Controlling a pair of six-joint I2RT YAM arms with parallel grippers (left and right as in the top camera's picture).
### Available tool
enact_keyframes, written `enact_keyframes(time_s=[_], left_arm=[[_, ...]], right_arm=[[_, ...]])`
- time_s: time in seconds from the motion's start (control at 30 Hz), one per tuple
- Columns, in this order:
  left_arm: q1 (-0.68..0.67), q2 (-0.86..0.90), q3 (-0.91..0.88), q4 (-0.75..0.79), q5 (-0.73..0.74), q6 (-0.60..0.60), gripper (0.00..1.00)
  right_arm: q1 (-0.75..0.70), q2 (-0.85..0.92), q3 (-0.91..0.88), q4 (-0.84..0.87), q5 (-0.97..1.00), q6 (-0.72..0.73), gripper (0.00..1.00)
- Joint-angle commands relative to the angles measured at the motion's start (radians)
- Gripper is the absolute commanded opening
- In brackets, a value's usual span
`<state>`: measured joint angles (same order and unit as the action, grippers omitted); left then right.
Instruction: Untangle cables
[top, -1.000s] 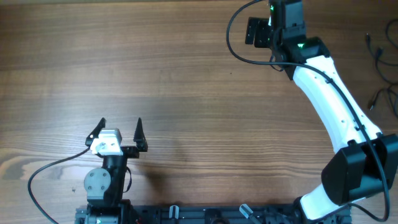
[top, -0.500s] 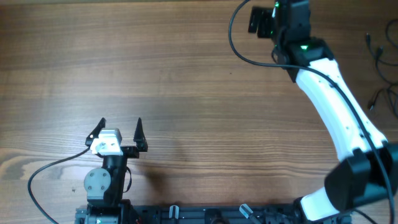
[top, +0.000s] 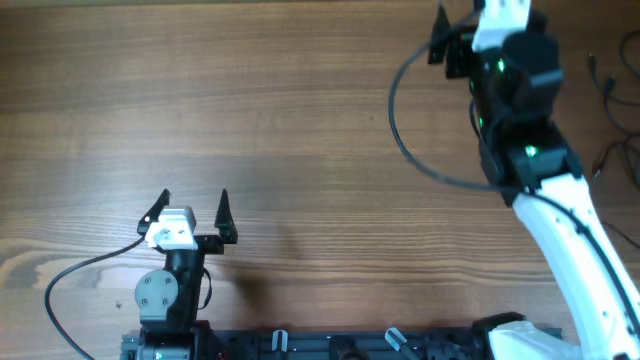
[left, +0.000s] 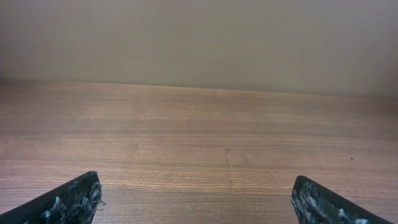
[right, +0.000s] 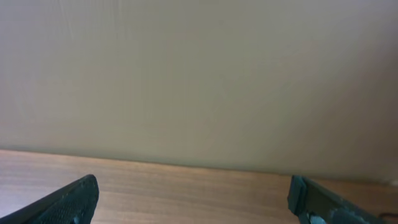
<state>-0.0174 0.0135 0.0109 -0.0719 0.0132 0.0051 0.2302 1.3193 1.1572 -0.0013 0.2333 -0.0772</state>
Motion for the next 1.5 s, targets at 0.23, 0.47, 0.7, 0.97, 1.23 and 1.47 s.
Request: enact_keyframes(time_s=[0.23,0.47,0.7,0.97,1.23,1.47], left_arm=[[0.003,-0.011,-0.005,-0.003,-0.003,0.018,1.00],[0.003,-0.011,-0.005,-0.003,-0.003,0.018,1.00],[0.003,-0.011,-0.005,-0.003,-0.003,0.018,1.00],[0.003,-0.011,-0.005,-0.003,-0.003,0.017,1.00],[0.003,-0.011,-0.005,-0.003,-0.003,0.017,1.00],[0.003,-0.011,-0.005,-0.003,-0.003,0.017,1.00]], right_arm=[[-0.088,-0.323,-0.338,0.129,-0.033,0.002,1.00],[-0.132,-0.541,-0.535,0.170,-0.032,0.001,1.00],[-0.137,-0.776,-0.790,0.264,-0.032,0.055,1.00],[-0.140,-0.974,-0.964,0.271,-0.033,0.107,1.00],[-0.140,-1.057,-1.036,0.269,-0.060,0.137,1.00],[-0.140,-1.085,-1.042,0.186,-0.085,0.140,1.00]])
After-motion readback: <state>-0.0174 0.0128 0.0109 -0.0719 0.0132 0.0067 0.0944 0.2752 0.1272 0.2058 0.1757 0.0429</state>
